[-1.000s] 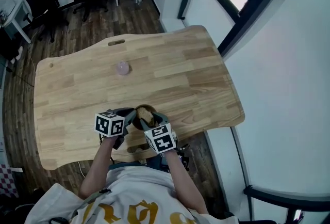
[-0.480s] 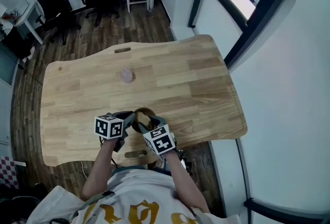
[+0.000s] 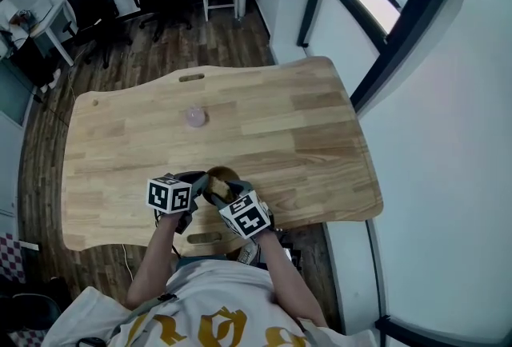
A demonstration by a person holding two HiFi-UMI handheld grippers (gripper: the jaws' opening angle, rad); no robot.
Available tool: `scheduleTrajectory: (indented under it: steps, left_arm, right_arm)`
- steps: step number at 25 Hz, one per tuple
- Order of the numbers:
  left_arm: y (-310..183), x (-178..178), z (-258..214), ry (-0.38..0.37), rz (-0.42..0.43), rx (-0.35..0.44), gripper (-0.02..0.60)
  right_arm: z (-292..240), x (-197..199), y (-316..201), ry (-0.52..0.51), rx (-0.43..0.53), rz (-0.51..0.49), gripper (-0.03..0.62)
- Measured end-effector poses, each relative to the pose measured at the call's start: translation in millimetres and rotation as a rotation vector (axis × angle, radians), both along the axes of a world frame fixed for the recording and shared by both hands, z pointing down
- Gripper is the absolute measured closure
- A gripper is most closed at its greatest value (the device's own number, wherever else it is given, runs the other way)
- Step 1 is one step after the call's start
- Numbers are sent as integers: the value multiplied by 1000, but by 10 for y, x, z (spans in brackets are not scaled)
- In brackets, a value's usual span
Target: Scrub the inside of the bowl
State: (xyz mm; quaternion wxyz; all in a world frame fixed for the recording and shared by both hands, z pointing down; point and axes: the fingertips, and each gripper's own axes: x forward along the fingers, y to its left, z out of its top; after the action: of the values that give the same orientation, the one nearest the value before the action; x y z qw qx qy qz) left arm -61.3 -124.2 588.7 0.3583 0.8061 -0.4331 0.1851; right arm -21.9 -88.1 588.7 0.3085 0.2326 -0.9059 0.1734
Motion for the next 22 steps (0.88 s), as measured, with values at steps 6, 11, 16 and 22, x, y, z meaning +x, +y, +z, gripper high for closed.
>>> scheduleTrajectory:
  steps: [6, 11, 16, 22]
  left_arm:
    - [88, -45, 50, -22, -27, -7, 561]
    - [157, -134, 85, -30, -56, -18, 561]
    - [187, -122, 116, -50, -59, -22, 561]
    - [186, -41, 72, -44, -65, -5, 561]
  right_arm:
    - [51, -70, 135, 22, -14, -131, 411]
    - [62, -149, 248, 49, -12, -232, 411]
    - [62, -145, 311, 117, -14, -294, 411]
    - [98, -29, 355, 172, -20, -330, 411]
